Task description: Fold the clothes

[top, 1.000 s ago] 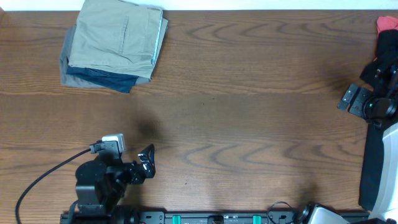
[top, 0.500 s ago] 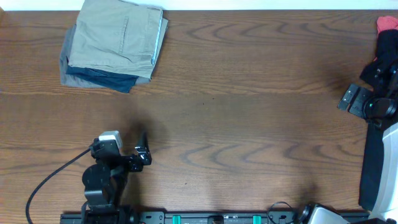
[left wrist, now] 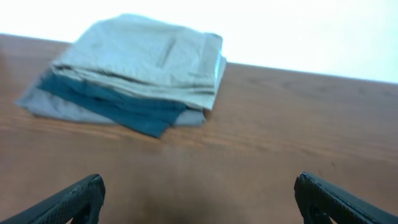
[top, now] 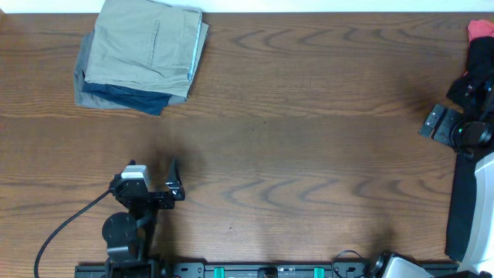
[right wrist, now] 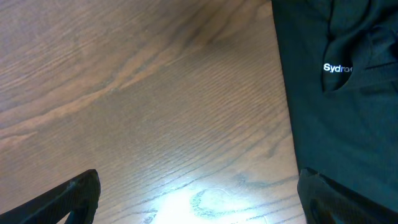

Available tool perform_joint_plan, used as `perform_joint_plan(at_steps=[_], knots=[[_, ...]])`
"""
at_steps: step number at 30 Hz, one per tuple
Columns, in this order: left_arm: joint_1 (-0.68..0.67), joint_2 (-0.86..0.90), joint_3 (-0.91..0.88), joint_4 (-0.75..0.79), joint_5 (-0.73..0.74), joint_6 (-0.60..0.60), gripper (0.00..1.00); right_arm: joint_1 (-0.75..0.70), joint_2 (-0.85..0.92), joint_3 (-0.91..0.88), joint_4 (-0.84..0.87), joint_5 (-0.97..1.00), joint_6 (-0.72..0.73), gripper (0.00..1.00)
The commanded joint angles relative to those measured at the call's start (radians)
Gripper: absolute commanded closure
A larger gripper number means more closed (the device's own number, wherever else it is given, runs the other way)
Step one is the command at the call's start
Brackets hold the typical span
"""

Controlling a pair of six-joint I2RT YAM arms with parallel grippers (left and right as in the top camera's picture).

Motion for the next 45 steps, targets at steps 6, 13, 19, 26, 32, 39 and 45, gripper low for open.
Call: perform_joint_plan(at_steps=[6, 13, 19, 26, 32, 39, 45], knots=[[0.01, -0.012, -0.077, 0.212, -0.021, 0.017, 0.02, 0.006, -0.009, 0.01, -0.002, 0.003, -0.012, 0.01], [0.011, -0.012, -0.077, 0.203, -0.025, 0.019, 0.02, 0.006, -0.009, 0.01, -0.002, 0.003, -0.012, 0.01], [0.011, -0.012, -0.077, 0.106, -0.029, 0.018, 0.02, 0.006, -0.009, 0.01, -0.002, 0.003, -0.012, 0.01], [0.011, -0.01, -0.077, 0.106, -0.029, 0.018, 0.02, 0.006, -0.009, 0.01, -0.002, 0.003, -0.012, 0.01], [0.011, -0.01, -0.077, 0.106, -0.03, 0.018, 0.02, 0.006, -0.009, 0.01, -0.002, 0.003, -0.012, 0.01], [0.011, -0.01, -0.077, 0.106, -0.029, 0.018, 0.02, 0.006, -0.009, 0.01, -0.002, 0.003, -0.012, 0.01], [0.011, -0.01, -0.077, 0.106, -0.03, 0.018, 0.02, 0.006, -0.009, 0.01, -0.002, 0.003, -0.012, 0.01]])
